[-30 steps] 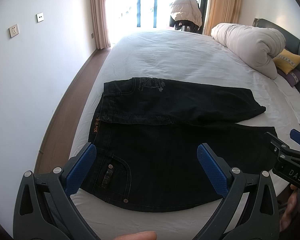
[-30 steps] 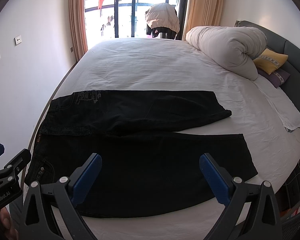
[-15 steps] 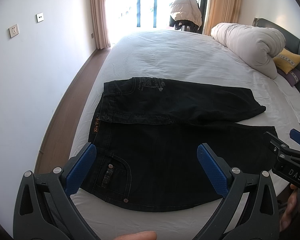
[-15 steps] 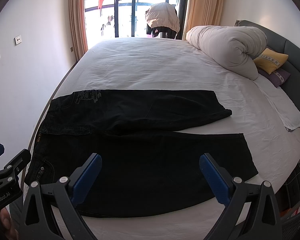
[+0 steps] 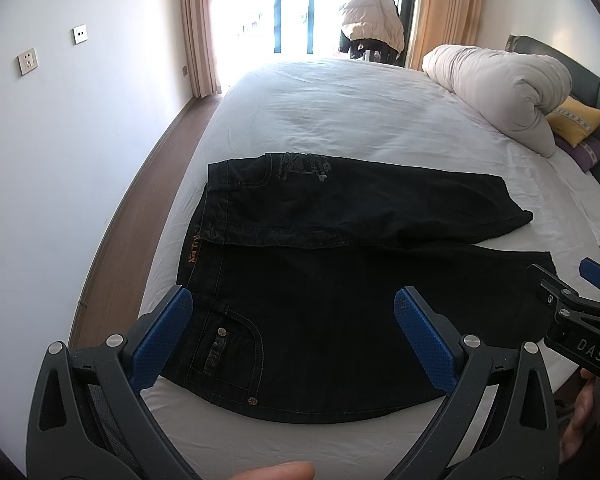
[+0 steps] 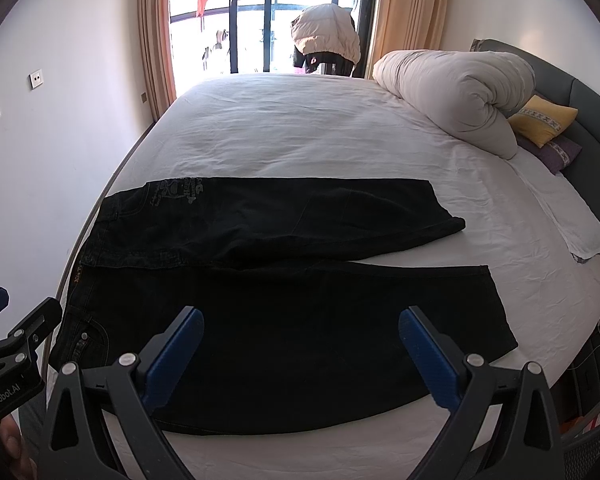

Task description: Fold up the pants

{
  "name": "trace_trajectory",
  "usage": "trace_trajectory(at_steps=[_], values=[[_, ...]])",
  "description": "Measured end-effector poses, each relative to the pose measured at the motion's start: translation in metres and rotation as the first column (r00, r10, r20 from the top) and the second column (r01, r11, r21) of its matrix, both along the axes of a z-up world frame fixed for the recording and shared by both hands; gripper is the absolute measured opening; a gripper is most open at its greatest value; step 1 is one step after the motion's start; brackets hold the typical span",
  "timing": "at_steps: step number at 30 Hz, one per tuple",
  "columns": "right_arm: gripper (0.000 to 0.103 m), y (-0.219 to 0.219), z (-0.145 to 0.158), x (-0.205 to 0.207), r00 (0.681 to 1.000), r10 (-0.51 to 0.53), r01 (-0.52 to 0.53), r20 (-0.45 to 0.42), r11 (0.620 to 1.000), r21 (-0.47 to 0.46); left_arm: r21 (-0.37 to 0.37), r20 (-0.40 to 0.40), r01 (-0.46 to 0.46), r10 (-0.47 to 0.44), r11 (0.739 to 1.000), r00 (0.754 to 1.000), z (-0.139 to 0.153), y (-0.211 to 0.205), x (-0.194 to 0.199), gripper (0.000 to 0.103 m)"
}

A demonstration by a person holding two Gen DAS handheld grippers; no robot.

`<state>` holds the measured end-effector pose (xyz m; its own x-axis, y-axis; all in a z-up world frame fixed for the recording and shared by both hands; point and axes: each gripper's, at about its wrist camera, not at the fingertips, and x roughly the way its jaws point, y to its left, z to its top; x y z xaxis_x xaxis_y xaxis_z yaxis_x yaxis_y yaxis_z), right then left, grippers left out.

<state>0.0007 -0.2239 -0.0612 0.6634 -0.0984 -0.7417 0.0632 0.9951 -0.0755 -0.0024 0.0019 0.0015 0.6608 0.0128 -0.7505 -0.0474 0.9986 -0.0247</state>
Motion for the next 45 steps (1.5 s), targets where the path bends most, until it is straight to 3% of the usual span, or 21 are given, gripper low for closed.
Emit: trace_trajectory(at_steps=[13,19,23,25,28,32,35,39,42,45], values=[[0.101,0.001,-0.008,0.003,1.000,0.009,-0.009,-0.015,1.000,0.000,0.022,0.006,0.003,-0.003,1.000,1.000,-0.009,-0.002,-0.005,0.103],[0.101,-0.002,-0.014,0.019,0.996,0.086,-0.085,-0.032,0.996,0.020,0.065,0.033,0.070,-0.072,0.995,0.997,-0.015,0.004,0.003,0.103],[0.101,-0.008,-0.011,0.045,0.979,0.201,-0.201,-0.008,0.978,0.054,-0.013,0.035,0.146,-0.146,0.989,0.989,-0.020,0.030,0.043,0.103],[0.101,-0.012,-0.007,0.066,0.965,0.263,-0.263,0.010,0.964,0.047,-0.014,0.058,0.187,-0.186,0.982,0.981,-0.022,0.041,0.070,0.103],[0.100,-0.012,-0.005,0.100,0.937,0.348,-0.348,0.026,0.937,-0.011,0.051,0.064,0.198,-0.201,0.979,0.977,-0.026,0.059,0.118,0.103],[0.099,-0.009,-0.015,0.145,0.889,0.458,-0.458,0.002,0.888,-0.049,0.152,-0.042,0.252,-0.248,0.956,0.968,-0.037,0.075,0.204,0.103],[0.090,-0.001,-0.030,0.181,0.836,0.545,-0.548,-0.056,0.834,-0.066,0.178,-0.134,0.363,-0.343,0.915,0.930,-0.057,0.084,0.273,0.103],[0.078,0.005,-0.053,0.226,0.755,0.646,-0.653,-0.112,0.756,-0.047,0.118,-0.305,0.542,-0.489,0.832,0.817,-0.102,0.090,0.342,0.103],[0.068,0.008,-0.071,0.260,0.698,0.700,-0.708,-0.151,0.707,0.002,0.076,-0.349,0.602,-0.545,0.795,0.762,-0.122,0.093,0.363,0.101],[0.066,0.007,-0.080,0.284,0.671,0.723,-0.730,-0.163,0.683,0.030,0.018,-0.384,0.645,-0.591,0.764,0.710,-0.134,0.092,0.380,0.086]])
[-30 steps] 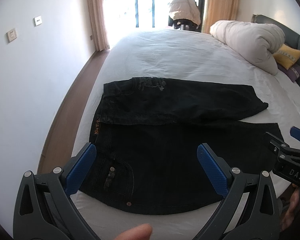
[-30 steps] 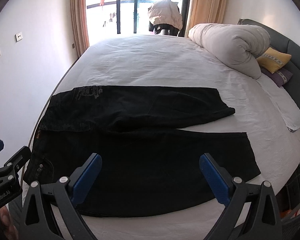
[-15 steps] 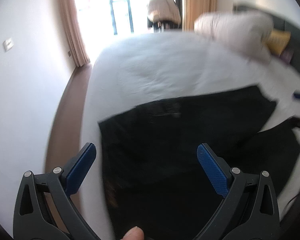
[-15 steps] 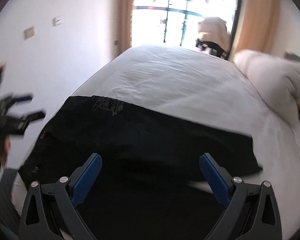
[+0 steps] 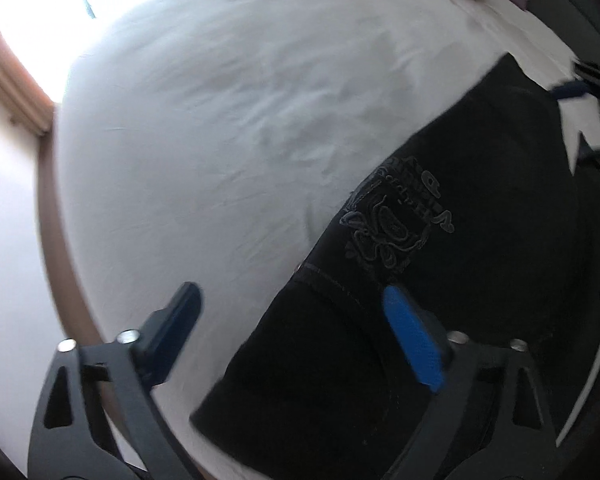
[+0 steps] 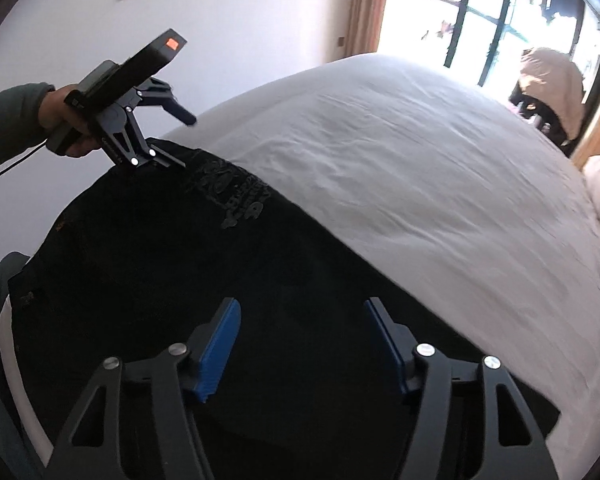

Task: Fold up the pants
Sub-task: 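Grasp the jeans waistband with the left tool while the right tool grasps the hem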

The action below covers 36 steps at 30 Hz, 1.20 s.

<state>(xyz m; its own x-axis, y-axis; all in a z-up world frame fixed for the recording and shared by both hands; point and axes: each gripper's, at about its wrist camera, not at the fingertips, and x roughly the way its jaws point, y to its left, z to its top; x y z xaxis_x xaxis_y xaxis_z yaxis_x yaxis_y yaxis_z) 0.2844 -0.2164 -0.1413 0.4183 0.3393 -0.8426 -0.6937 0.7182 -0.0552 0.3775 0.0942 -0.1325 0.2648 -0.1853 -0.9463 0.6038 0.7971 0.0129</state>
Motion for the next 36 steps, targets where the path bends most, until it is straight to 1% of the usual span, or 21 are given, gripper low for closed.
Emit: trace_trajectory(at_steps=[2,4,7,9,10,11,12,14,16,17,18,19,20,21,23,26,28,32,36], values=[[0.066,0.001,-0.005,0.014,1.000,0.017,-0.017,-0.006,1.000,0.015,-0.021,-0.058,0.029,-0.030,0.999,0.998,-0.009,0.000,0.011,0.079],[0.065,0.001,-0.008,0.025,0.999,0.033,-0.032,-0.018,0.999,0.039,-0.040,-0.112,0.059,-0.064,0.997,0.992,-0.017,-0.002,0.018,0.075],[0.065,0.004,-0.013,0.036,0.998,0.060,-0.058,-0.035,0.996,0.064,-0.058,-0.137,0.082,-0.090,0.995,0.987,-0.018,-0.006,0.021,0.073],[0.064,0.006,-0.018,0.039,0.995,0.085,-0.083,-0.048,0.995,0.048,-0.061,-0.151,0.089,-0.097,0.994,0.984,-0.019,-0.005,0.023,0.066],[0.063,0.007,-0.020,0.042,0.994,0.095,-0.093,-0.052,0.995,0.038,-0.071,-0.162,0.088,-0.098,0.994,0.982,-0.019,-0.003,0.025,0.056],[0.062,0.008,-0.022,0.044,0.993,0.103,-0.102,-0.057,0.994,0.031,-0.081,-0.172,0.087,-0.100,0.993,0.980,-0.017,-0.002,0.024,0.040],[0.062,0.009,-0.024,0.047,0.992,0.110,-0.108,-0.063,0.994,0.026,-0.090,-0.185,0.087,-0.103,0.992,0.977,-0.015,-0.001,0.024,0.034],[0.062,0.009,-0.026,0.052,0.990,0.122,-0.122,-0.072,0.992,0.015,-0.076,-0.185,0.101,-0.113,0.992,0.976,-0.013,-0.003,0.021,0.022],[0.061,0.010,-0.029,0.059,0.986,0.148,-0.149,-0.078,0.989,-0.005,-0.043,-0.157,0.117,-0.122,0.992,0.980,-0.011,-0.006,0.016,0.016],[0.059,0.010,-0.031,0.061,0.985,0.154,-0.156,-0.078,0.988,-0.016,-0.028,-0.137,0.124,-0.126,0.992,0.982,-0.009,-0.008,0.012,0.013],[0.053,0.012,-0.034,0.065,0.984,0.159,-0.162,-0.081,0.986,-0.033,-0.006,-0.104,0.131,-0.131,0.991,0.986,-0.006,-0.011,0.005,0.011],[0.051,0.013,-0.037,0.071,0.982,0.162,-0.167,-0.093,0.984,-0.054,0.010,-0.068,0.133,-0.132,0.991,0.989,-0.003,-0.014,-0.004,0.009],[0.044,0.015,-0.039,0.075,0.982,0.163,-0.170,-0.100,0.983,-0.064,0.020,-0.036,0.136,-0.135,0.991,0.990,0.000,-0.015,-0.011,0.008],[0.039,0.017,-0.042,0.079,0.981,0.168,-0.176,-0.102,0.981,-0.080,0.032,0.016,0.134,-0.135,0.990,0.991,0.005,-0.015,-0.020,0.008],[0.036,0.021,-0.047,0.088,0.979,0.169,-0.181,-0.111,0.978,-0.105,0.030,0.062,0.124,-0.126,0.992,0.990,0.009,-0.015,-0.029,0.008],[0.035,0.027,-0.053,0.099,0.976,0.176,-0.191,-0.126,0.973,-0.126,0.027,0.123,0.111,-0.114,0.993,0.986,0.018,-0.010,-0.047,0.007],[0.035,0.031,-0.057,0.103,0.973,0.188,-0.206,-0.138,0.970,-0.132,0.032,0.167,0.115,-0.118,0.993,0.979,0.026,-0.009,-0.059,0.007],[0.035,0.037,-0.063,0.112,0.967,0.196,-0.221,-0.160,0.964,-0.150,0.049,0.257,0.136,-0.144,0.990,0.956,0.041,-0.010,-0.081,0.007],[0.035,0.040,-0.067,0.115,0.962,0.203,-0.232,-0.183,0.960,-0.158,0.072,0.303,0.156,-0.171,0.985,0.938,0.048,-0.007,-0.096,0.007]])
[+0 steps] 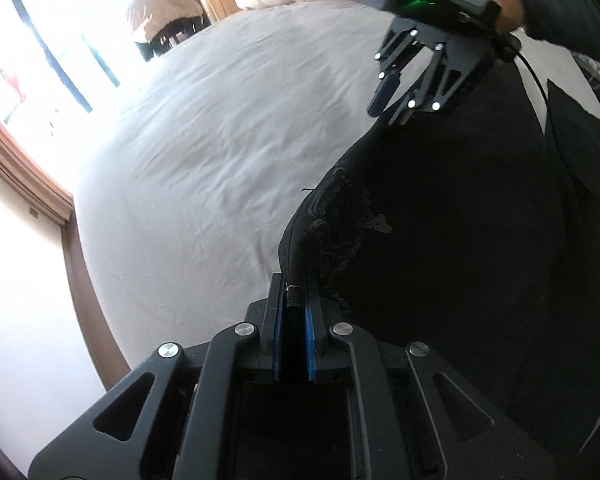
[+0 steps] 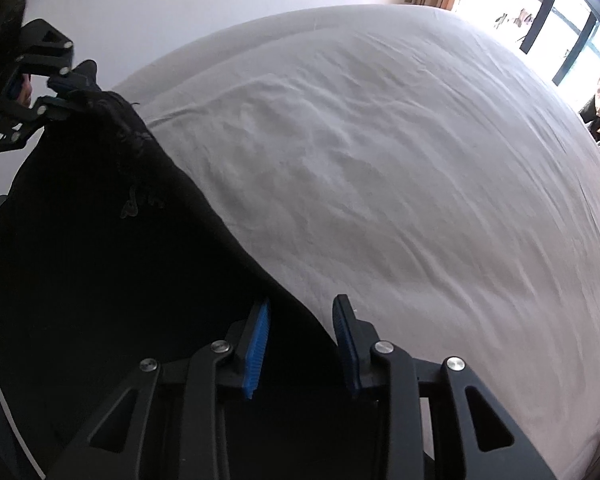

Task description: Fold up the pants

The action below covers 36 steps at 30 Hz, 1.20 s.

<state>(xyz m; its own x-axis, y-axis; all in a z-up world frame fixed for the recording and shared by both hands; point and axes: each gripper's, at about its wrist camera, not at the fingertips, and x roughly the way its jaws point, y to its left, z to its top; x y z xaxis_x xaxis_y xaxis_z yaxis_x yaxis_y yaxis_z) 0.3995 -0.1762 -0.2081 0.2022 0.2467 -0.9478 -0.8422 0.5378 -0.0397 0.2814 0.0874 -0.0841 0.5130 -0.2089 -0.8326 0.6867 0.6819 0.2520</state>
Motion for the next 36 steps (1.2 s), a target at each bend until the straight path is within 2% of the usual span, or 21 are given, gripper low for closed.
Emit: trace_trajectory(at_steps=[4,6,12,19,23,28,32,36], values=[[0.034,0.013,-0.005,-0.001,0.999,0.035,-0.035,-0.006,0.999,-0.026,-0.013,0.013,0.003,-0.003,1.000,1.000,0.000,-0.007,-0.002,0.007],[0.019,0.017,-0.005,-0.002,0.999,0.045,-0.046,-0.016,0.999,-0.024,-0.012,0.009,0.002,-0.002,1.000,1.000,-0.001,-0.007,-0.003,0.007],[0.008,0.020,-0.004,-0.005,0.998,0.054,-0.054,-0.016,0.998,-0.030,-0.018,0.020,0.001,0.000,1.000,1.000,-0.005,-0.008,-0.004,0.007],[0.004,0.023,0.003,-0.017,0.998,0.008,-0.006,0.065,1.000,-0.027,-0.048,0.014,-0.039,0.040,0.998,0.999,-0.010,-0.008,0.001,0.007],[0.004,0.029,0.003,-0.048,0.993,-0.051,0.052,0.108,0.999,-0.010,-0.084,0.015,-0.054,0.055,0.995,0.998,-0.008,-0.012,-0.010,0.007],[0.004,0.029,0.006,-0.078,0.983,-0.139,0.132,0.119,0.989,0.062,-0.131,0.000,-0.066,0.066,0.989,0.998,-0.004,-0.018,-0.032,0.007],[0.004,0.030,0.015,-0.100,0.980,-0.159,0.146,0.119,0.983,0.111,-0.146,-0.008,-0.058,0.058,0.988,0.998,0.001,-0.024,-0.059,0.007],[0.004,0.031,0.020,-0.141,0.975,-0.186,0.166,0.124,0.974,0.157,-0.152,-0.022,-0.055,0.053,0.987,0.998,-0.003,-0.033,-0.095,0.007]])
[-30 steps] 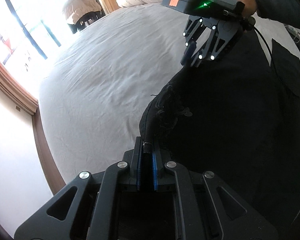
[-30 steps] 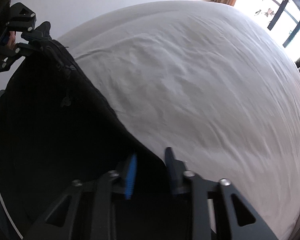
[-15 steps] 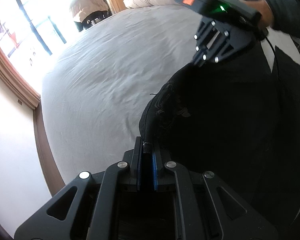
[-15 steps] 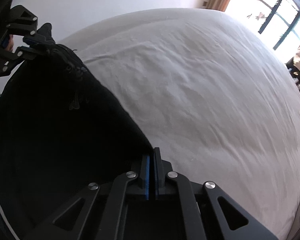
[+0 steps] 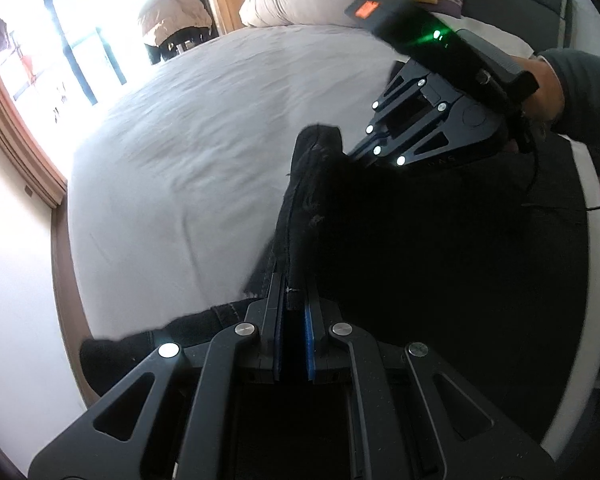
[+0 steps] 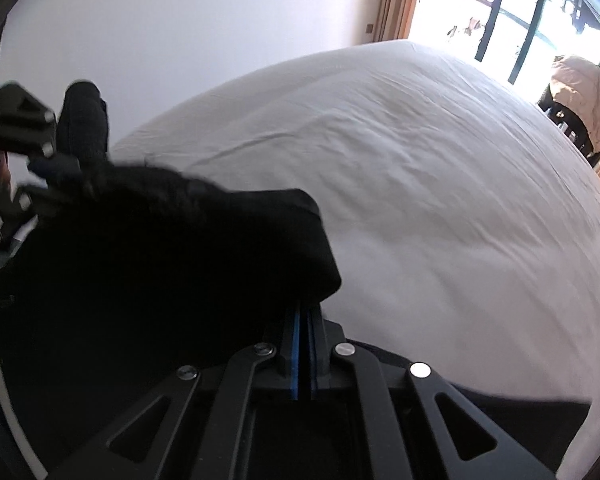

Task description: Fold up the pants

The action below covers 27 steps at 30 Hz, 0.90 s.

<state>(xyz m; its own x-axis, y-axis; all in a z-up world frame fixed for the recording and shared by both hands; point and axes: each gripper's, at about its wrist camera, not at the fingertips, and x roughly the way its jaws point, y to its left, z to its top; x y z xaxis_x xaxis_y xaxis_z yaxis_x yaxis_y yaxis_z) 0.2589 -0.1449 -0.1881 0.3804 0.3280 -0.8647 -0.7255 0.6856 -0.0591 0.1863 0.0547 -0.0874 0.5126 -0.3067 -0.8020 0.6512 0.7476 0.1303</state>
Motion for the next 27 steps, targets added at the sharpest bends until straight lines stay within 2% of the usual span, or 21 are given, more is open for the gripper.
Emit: trace_trajectory(at_steps=[2,7,11,18,27], values=[[0.004,-0.001,0.004,-0.022,1.000,-0.016,0.016,0.027,1.000,0.002,-0.008,-0.015,0.000,0.000,1.000,1.000,-0.003,-0.004,-0.017,0.007],[0.004,-0.011,0.016,-0.081,0.995,-0.074,0.071,0.067,0.996,0.044,0.042,0.004,0.004,-0.004,0.999,1.000,-0.009,-0.009,-0.072,0.007],[0.004,-0.014,0.020,-0.111,0.992,-0.091,0.085,0.090,0.994,0.066,0.040,-0.006,-0.007,0.007,0.999,1.000,-0.011,-0.007,-0.101,0.007],[0.004,-0.020,0.013,-0.164,0.989,-0.069,0.069,0.133,0.998,0.006,0.088,-0.002,0.039,-0.039,0.995,0.999,-0.029,-0.020,-0.152,0.007],[0.004,-0.018,-0.011,-0.222,0.986,-0.015,0.034,0.163,0.993,-0.116,0.138,-0.040,0.074,-0.069,0.988,0.997,-0.051,-0.010,-0.184,0.007]])
